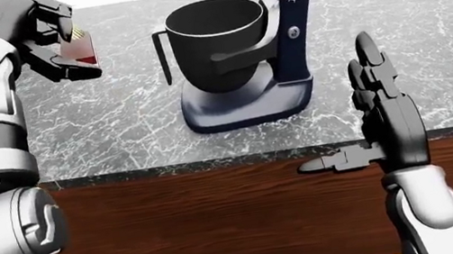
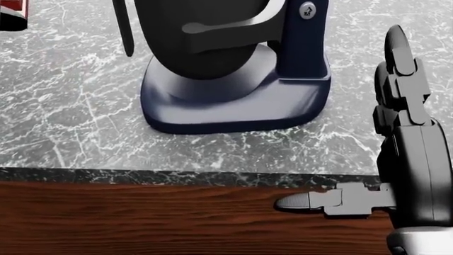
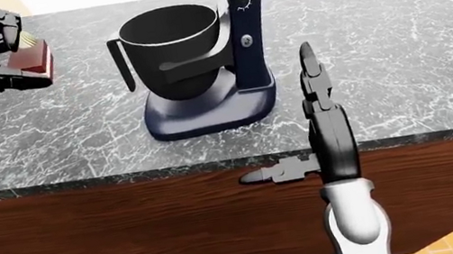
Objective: Place the cake in the stand mixer bowl.
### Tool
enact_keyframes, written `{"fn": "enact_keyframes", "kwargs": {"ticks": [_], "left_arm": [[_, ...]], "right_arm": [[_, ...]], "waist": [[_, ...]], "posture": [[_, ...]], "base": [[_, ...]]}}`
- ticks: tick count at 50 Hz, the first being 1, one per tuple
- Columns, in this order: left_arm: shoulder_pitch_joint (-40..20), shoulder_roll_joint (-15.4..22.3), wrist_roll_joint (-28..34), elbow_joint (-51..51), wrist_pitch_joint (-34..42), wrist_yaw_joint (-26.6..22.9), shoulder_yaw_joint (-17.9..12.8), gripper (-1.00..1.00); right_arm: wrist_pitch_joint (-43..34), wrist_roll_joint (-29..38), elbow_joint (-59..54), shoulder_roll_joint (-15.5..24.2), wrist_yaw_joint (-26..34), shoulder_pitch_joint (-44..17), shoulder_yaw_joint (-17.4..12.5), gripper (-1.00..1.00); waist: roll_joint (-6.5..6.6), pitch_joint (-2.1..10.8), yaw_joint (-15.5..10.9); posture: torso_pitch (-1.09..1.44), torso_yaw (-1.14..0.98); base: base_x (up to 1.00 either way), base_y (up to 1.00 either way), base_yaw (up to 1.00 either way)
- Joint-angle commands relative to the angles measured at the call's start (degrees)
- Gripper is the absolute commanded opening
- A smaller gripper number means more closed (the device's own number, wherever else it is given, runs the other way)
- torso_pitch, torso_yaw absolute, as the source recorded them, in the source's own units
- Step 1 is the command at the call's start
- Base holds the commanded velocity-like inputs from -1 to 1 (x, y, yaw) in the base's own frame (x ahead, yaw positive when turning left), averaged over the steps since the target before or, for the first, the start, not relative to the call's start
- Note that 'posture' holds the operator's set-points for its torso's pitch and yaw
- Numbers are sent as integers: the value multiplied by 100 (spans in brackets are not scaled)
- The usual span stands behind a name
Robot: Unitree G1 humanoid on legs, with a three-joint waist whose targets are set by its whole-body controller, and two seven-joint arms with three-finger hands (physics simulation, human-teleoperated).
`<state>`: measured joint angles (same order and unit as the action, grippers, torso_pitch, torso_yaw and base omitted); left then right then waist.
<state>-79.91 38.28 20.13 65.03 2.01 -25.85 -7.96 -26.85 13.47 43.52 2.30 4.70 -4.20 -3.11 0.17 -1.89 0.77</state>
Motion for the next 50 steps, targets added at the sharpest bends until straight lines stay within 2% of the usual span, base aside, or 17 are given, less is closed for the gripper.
{"fn": "enact_keyframes", "kwargs": {"ticks": [1, 27, 50], "left_arm": [[-379, 113, -71, -335, -188, 116, -84, -100], [-1802, 106, 464, -63, -121, -129, 77, -100], [-2356, -526, 357, 164, -307, 260, 101, -100]], "right_arm": [[160, -1, 200, 22, -20, -103, -25, 100], [49, 74, 347, 26, -1, -125, -5, 100], [-125, 44, 590, 50, 58, -189, -73, 100]], "waist": [[48, 177, 3], [5, 116, 2], [-47, 93, -13]], "posture": [[0, 0], [0, 0], [0, 0]], "base": [[0, 0, 0], [0, 0, 0], [0, 0, 0]]}}
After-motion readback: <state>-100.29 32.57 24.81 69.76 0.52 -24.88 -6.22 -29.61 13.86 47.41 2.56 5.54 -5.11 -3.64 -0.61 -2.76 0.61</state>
